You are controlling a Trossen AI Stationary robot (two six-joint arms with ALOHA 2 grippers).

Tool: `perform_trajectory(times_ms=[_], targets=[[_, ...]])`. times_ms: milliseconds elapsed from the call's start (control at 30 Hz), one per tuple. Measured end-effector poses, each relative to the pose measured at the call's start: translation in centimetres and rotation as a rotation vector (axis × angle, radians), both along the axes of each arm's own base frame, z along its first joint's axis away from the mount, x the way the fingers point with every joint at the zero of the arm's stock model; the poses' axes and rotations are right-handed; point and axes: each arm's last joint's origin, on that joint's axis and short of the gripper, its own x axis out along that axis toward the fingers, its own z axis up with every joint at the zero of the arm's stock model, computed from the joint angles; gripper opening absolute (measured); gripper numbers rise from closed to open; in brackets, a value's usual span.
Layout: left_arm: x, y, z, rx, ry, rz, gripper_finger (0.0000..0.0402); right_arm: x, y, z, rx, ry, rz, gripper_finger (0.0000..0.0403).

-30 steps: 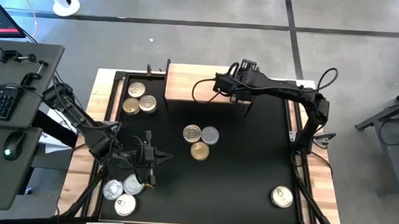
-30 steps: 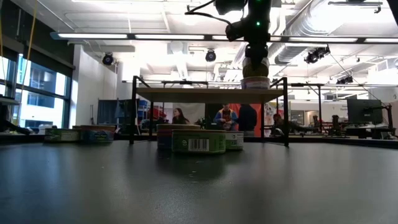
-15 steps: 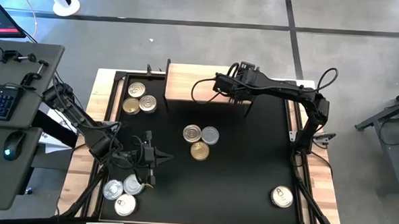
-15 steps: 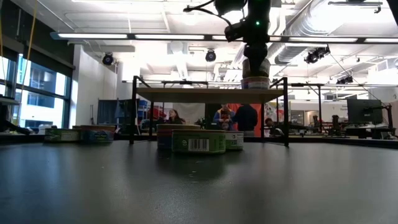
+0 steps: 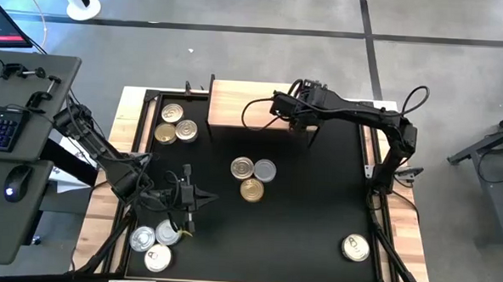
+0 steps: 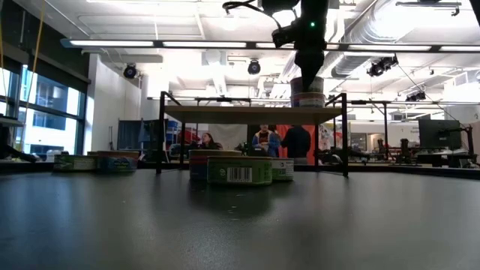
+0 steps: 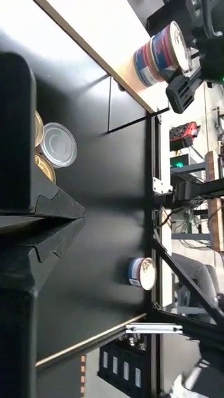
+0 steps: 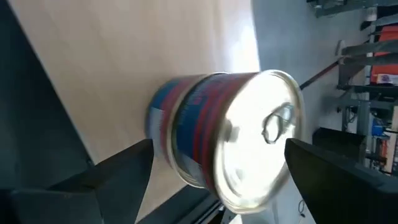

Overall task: Stack canned seafood by type on shelf
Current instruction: Stack the blue tuna can on top of the blue tuna can

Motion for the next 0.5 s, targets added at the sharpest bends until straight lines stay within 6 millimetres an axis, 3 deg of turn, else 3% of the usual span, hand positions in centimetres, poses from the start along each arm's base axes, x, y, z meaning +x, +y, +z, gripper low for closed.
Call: perform_trajectory(times_ms=[267,500], targets=[[-2.3,2.1,3.1,0.045,-0.072,-0.032,0.0000,-1.8,1.2,3.0,-0.018,-0.152,-0.013,0.0355],[-4.6,4.6,5.5,0.036,-0.132,-0.038,0.0000,-3.4,4.4,5.6,0.142,-0.418,-0.051,0.0355]])
